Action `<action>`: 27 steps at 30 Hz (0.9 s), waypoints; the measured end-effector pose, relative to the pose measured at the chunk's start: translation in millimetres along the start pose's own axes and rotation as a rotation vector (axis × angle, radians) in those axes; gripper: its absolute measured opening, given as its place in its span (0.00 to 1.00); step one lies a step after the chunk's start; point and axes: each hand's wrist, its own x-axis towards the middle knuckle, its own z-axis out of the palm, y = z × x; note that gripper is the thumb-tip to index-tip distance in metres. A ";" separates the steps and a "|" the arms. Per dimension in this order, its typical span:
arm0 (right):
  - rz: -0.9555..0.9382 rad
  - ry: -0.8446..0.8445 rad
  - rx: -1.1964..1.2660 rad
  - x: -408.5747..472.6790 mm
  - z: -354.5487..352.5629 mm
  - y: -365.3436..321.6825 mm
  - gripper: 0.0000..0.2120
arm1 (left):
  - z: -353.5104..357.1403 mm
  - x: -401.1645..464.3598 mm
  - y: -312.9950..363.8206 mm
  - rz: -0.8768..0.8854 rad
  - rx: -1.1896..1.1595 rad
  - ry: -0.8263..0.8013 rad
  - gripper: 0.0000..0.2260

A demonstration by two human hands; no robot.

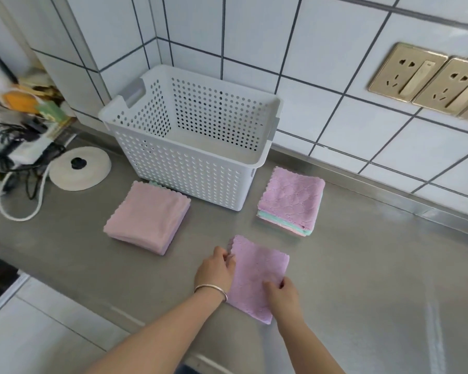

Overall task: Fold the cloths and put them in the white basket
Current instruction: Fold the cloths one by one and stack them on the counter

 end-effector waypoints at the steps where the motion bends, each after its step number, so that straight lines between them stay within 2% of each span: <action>1: -0.023 -0.007 0.042 -4.1 2.1 -3.1 0.07 | -5.0 -2.1 -0.9 0.022 -0.031 0.006 0.11; 4: -0.114 -0.002 0.117 -20.2 11.4 -21.6 0.06 | -33.5 -3.1 -9.1 0.140 -0.113 0.088 0.07; 7: -0.229 -0.030 0.215 -38.1 33.8 -51.5 0.01 | -82.0 0.5 -27.4 0.301 -0.176 0.242 0.11; 8: -0.265 -0.056 0.260 -44.5 43.6 -63.6 0.03 | -100.3 1.8 -32.5 0.335 -0.197 0.294 0.11; 12: -0.321 -0.136 0.321 -63.8 105.8 -113.5 0.03 | -164.4 34.0 -76.1 0.303 -0.233 0.390 0.07; 13: -0.321 -0.136 0.318 -65.7 122.9 -125.0 0.03 | -176.8 45.5 -87.6 0.292 -0.239 0.394 0.08; 16: -0.311 -0.074 0.281 -61.5 163.3 -154.0 0.03 | -199.3 79.5 -113.6 0.249 -0.246 0.378 0.09; 20: -0.249 0.062 0.230 -49.5 192.3 -162.3 0.04 | -202.3 107.6 -132.0 0.181 -0.185 0.250 0.07; 25: -0.158 0.132 0.227 -39.0 214.5 -163.6 0.09 | -201.7 129.5 -146.8 0.148 -0.124 0.141 0.06; 27: -0.143 0.143 0.212 -36.9 217.4 -164.1 0.15 | -202.0 131.4 -149.6 0.136 -0.149 0.115 0.05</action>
